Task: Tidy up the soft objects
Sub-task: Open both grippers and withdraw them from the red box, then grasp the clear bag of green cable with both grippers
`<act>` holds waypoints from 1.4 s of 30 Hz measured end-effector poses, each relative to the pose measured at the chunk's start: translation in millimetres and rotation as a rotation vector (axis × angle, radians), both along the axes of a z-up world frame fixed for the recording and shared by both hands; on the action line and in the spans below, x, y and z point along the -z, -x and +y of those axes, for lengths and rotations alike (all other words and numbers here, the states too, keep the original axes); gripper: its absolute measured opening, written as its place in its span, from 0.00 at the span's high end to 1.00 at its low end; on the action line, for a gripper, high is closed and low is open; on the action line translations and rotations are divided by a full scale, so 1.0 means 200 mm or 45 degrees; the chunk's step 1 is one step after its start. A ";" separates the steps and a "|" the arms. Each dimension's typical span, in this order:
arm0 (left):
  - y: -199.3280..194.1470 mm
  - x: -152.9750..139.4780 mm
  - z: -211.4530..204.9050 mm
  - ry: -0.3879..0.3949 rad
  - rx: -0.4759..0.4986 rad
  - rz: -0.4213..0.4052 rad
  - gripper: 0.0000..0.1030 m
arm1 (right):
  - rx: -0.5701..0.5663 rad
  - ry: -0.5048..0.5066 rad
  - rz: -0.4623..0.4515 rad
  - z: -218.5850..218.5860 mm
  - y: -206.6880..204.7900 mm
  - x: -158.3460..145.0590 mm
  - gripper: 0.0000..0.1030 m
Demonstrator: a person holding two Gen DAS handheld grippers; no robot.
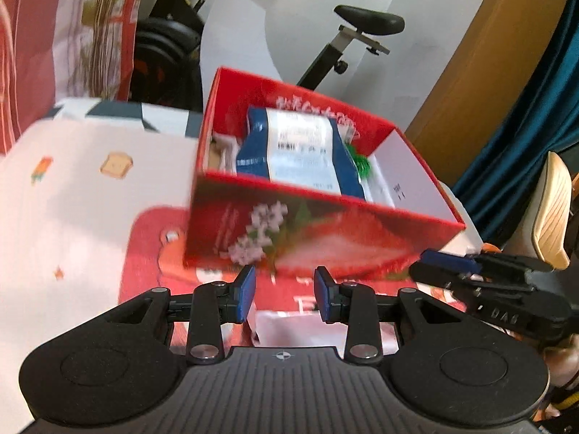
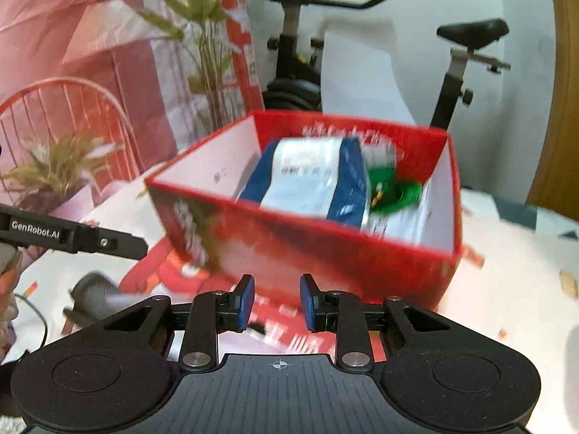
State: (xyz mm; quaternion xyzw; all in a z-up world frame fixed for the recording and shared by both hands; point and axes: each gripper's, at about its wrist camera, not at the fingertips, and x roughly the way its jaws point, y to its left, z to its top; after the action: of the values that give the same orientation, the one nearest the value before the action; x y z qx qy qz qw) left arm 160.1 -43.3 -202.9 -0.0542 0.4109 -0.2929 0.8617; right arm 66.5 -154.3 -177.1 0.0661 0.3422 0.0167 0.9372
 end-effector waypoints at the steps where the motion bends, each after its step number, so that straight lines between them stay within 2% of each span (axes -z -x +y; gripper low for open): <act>1: 0.02 0.01 0.01 0.006 -0.002 0.009 0.65 | -0.005 -0.007 0.005 0.01 0.01 0.02 0.75; 6: 0.08 0.04 0.04 -0.014 -0.044 -0.012 0.64 | 0.017 -0.003 0.045 0.01 0.08 0.08 0.74; 10: 0.12 0.07 0.04 -0.064 -0.088 -0.056 0.63 | 0.049 0.052 0.079 -0.01 0.11 0.12 0.67; 14: 0.12 0.13 0.06 -0.072 -0.109 -0.017 0.63 | 0.040 0.099 0.094 -0.01 0.14 0.15 0.60; 20: 0.12 0.15 0.08 -0.062 -0.139 -0.003 0.63 | 0.002 0.231 0.115 0.01 0.18 0.17 0.59; 30: 0.09 0.20 0.12 -0.034 -0.209 0.039 0.63 | -0.071 0.228 0.157 0.02 0.19 0.21 0.59; 42: 0.07 0.23 0.16 -0.006 -0.232 0.067 0.63 | -0.237 0.256 0.112 0.12 0.05 0.22 0.59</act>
State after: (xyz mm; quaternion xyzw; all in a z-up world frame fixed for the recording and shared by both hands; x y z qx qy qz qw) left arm 145.8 -12.1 -249.5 -0.0971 0.4275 -0.2109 0.8737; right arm 56.7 -131.0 -220.8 -0.0596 0.3877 0.0662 0.9175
